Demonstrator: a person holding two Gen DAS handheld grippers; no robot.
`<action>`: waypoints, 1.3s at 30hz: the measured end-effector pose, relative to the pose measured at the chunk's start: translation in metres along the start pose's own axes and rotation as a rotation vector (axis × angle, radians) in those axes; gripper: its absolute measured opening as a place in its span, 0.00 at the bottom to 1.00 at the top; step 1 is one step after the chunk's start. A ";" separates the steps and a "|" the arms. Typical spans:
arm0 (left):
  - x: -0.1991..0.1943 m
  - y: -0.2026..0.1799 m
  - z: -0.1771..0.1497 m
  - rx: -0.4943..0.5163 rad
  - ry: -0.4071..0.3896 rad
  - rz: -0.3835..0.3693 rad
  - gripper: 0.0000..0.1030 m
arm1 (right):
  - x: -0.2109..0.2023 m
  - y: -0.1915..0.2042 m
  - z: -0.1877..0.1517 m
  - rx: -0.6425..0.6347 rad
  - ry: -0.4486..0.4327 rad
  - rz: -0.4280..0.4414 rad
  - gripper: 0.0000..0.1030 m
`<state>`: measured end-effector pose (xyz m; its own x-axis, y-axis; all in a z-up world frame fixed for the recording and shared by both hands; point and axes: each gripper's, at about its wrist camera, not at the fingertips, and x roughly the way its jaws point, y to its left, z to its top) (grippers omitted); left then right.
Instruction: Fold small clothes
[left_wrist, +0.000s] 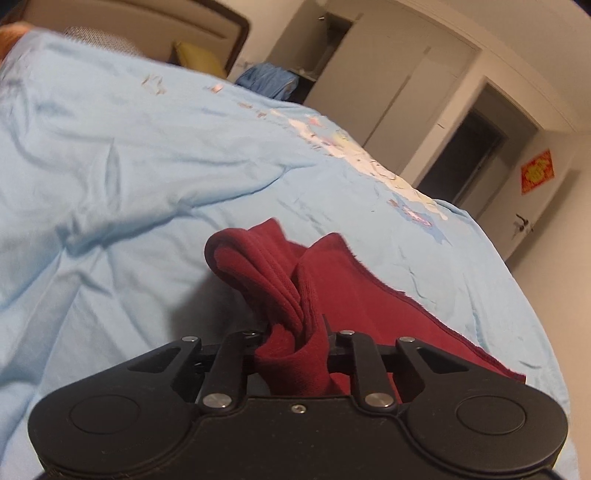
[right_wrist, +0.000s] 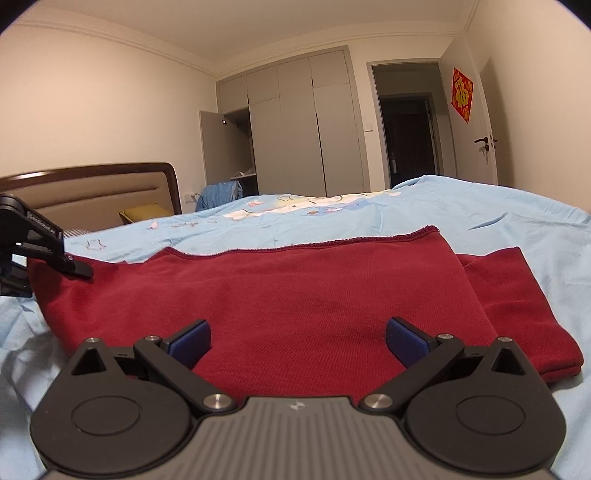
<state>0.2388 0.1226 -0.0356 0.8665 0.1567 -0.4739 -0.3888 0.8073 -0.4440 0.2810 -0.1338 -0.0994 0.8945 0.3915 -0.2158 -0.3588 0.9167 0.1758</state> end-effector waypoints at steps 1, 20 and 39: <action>-0.002 -0.006 0.002 0.031 -0.006 -0.005 0.17 | -0.002 -0.002 0.000 0.015 -0.011 0.011 1.00; -0.050 -0.153 -0.031 0.653 -0.061 -0.237 0.15 | -0.067 -0.084 0.012 0.319 -0.231 -0.429 1.00; -0.048 -0.171 -0.119 0.884 0.124 -0.426 0.44 | -0.058 -0.111 -0.006 0.445 -0.155 -0.441 1.00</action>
<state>0.2268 -0.0908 -0.0274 0.8214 -0.2656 -0.5047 0.3654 0.9246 0.1080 0.2679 -0.2580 -0.1124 0.9729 -0.0608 -0.2232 0.1661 0.8551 0.4911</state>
